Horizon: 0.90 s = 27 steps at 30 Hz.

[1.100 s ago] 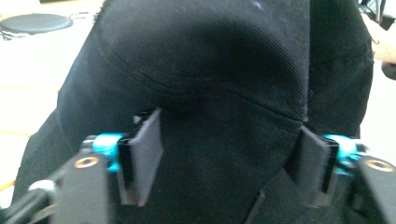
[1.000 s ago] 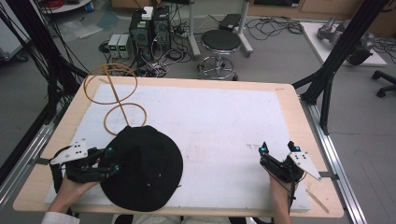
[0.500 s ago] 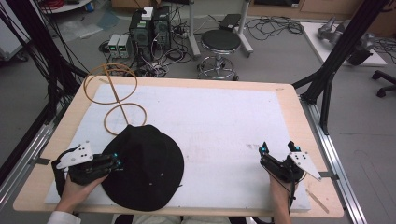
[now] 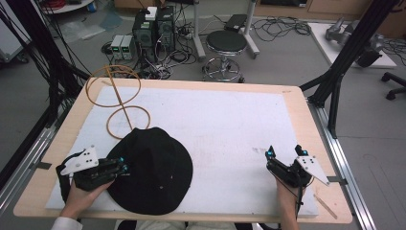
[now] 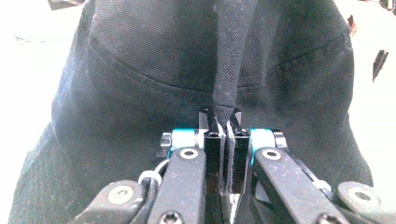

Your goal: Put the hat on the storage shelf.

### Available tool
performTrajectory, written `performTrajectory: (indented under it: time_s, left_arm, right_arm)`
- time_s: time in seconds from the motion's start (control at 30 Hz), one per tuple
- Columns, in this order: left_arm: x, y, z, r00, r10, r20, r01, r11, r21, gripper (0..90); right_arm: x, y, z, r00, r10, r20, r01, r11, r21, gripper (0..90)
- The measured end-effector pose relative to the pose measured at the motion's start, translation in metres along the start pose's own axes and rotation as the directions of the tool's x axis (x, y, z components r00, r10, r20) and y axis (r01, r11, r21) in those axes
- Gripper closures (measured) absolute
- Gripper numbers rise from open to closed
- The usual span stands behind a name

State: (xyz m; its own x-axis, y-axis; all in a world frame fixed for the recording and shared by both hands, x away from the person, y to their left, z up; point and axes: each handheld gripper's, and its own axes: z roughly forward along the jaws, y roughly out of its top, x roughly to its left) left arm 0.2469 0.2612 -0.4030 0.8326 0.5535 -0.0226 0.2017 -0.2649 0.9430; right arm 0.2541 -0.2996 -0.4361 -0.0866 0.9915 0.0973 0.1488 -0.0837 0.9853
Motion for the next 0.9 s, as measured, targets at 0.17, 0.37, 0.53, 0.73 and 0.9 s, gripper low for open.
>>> performTrajectory:
  time_s: [0.17,0.37,0.53,0.73,0.9]
  left_arm:
    - [-0.001,0.002,0.0,1.0,0.006,-0.003,-0.006,0.9998,-0.017,88.0]
    - [-0.001,0.006,-0.004,1.0,0.008,0.003,-0.007,0.9988,-0.049,88.1]
    - [0.0,0.015,-0.008,0.9999,0.016,-0.003,-0.016,0.9948,-0.1,88.1]
    - [-0.001,0.027,-0.015,0.9995,0.029,0.013,-0.026,0.984,-0.176,88.0]
    - [-0.001,0.042,-0.021,0.9982,0.054,0.028,-0.046,0.973,-0.226,88.0]
  right_arm:
    - [0.0,0.0,0.0,1.0,-0.005,-0.003,0.005,1.0,0.0,4.9]
    - [0.0,0.0,0.001,0.9999,-0.01,-0.003,0.01,1.0,0.001,4.9]
    - [0.0,0.0,0.001,1.0,-0.006,0.0,0.006,1.0,0.0,4.9]
    - [0.0,0.0,0.001,0.9999,-0.012,-0.001,0.012,1.0,-0.001,4.9]
    - [0.001,0.0,0.001,0.9999,-0.014,-0.004,0.014,1.0,0.003,4.9]
